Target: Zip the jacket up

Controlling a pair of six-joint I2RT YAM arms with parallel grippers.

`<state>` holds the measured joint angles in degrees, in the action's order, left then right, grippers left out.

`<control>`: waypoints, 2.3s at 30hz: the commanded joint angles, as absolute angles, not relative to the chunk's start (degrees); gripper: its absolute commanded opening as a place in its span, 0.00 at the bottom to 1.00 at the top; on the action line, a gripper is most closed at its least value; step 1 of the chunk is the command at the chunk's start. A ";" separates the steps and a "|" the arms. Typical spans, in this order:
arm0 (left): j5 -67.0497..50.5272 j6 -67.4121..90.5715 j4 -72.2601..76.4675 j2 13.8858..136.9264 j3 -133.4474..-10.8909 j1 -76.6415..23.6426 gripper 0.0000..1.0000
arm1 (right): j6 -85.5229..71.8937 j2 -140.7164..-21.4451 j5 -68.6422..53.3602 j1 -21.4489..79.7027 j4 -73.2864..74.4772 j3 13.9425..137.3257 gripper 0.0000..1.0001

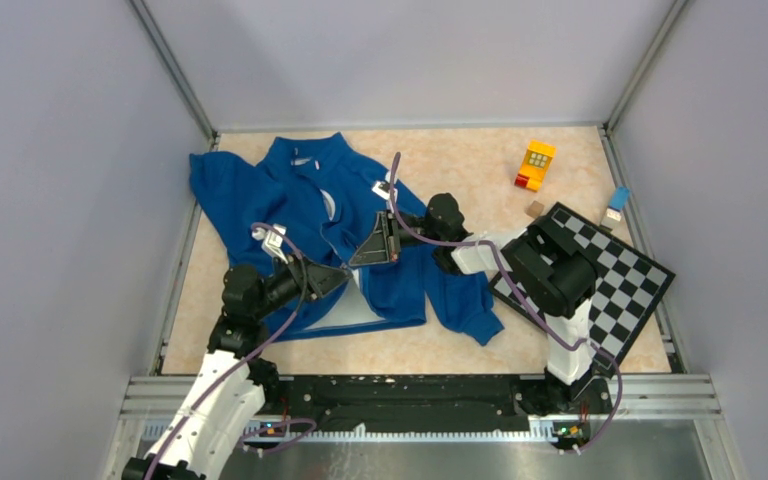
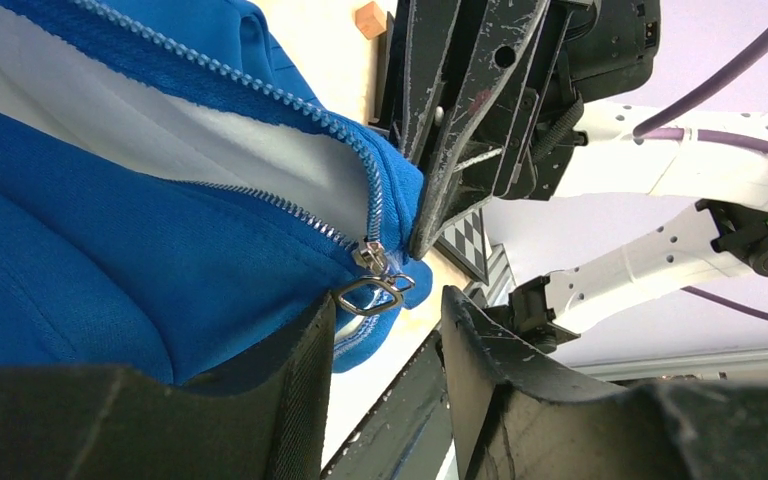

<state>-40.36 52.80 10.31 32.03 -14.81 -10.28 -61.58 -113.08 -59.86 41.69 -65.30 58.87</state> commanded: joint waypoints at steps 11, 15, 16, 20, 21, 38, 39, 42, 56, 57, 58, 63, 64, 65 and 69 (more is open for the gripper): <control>-37.51 51.56 11.91 34.38 -18.88 -10.11 0.43 | -61.63 -111.15 -59.84 41.58 -70.27 58.82 0.00; -37.44 51.18 11.46 34.75 -19.08 -10.11 0.37 | -61.26 -111.15 -59.82 41.83 -69.79 58.90 0.00; -37.43 50.97 11.24 34.72 -19.12 -10.11 0.35 | -61.16 -111.11 -59.77 41.84 -69.74 58.89 0.00; -36.69 48.82 7.84 34.15 -20.47 -10.11 0.27 | -60.03 -110.96 -59.77 41.84 -68.54 58.91 0.00; -36.22 47.73 6.19 33.84 -21.16 -10.11 0.25 | -59.22 -110.86 -59.67 41.84 -67.71 58.92 0.00; -36.83 34.66 -8.24 36.53 -27.81 -10.11 0.29 | -55.64 -109.53 -59.33 41.84 -62.42 59.52 0.00; -36.99 33.60 -8.63 36.46 -27.92 -10.13 0.32 | -55.71 -109.66 -59.33 41.84 -62.45 59.55 0.00; -39.36 30.49 -7.42 36.76 -27.78 -10.10 0.45 | -55.70 -109.75 -59.41 41.84 -62.60 59.66 0.00; -48.84 25.25 5.82 43.46 -26.05 -10.11 0.70 | -55.51 -109.58 -59.84 41.92 -62.21 60.00 0.00; -49.66 25.23 6.68 43.46 -25.92 -10.11 0.69 | -55.54 -109.56 -59.81 41.92 -62.22 60.01 0.00; -50.69 25.22 7.56 43.43 -25.77 -10.11 0.69 | -55.52 -109.58 -59.83 41.92 -62.29 59.99 0.00; -54.09 24.94 7.41 44.13 -26.16 -10.12 0.63 | -55.52 -109.70 -59.92 41.93 -62.45 59.84 0.00; -54.65 24.63 6.74 44.22 -26.37 -10.11 0.61 | -55.52 -109.69 -59.94 41.92 -62.54 59.83 0.00; -54.93 24.27 5.81 44.14 -26.59 -10.13 0.60 | -55.61 -109.75 -59.94 41.92 -62.53 59.83 0.00; -53.23 23.39 1.45 44.03 -27.80 -10.11 0.54 | -55.78 -109.78 -59.92 41.93 -62.88 59.78 0.00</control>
<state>-50.68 24.99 2.59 44.16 -25.50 -9.96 -56.64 -112.66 -60.45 41.78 -60.01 58.87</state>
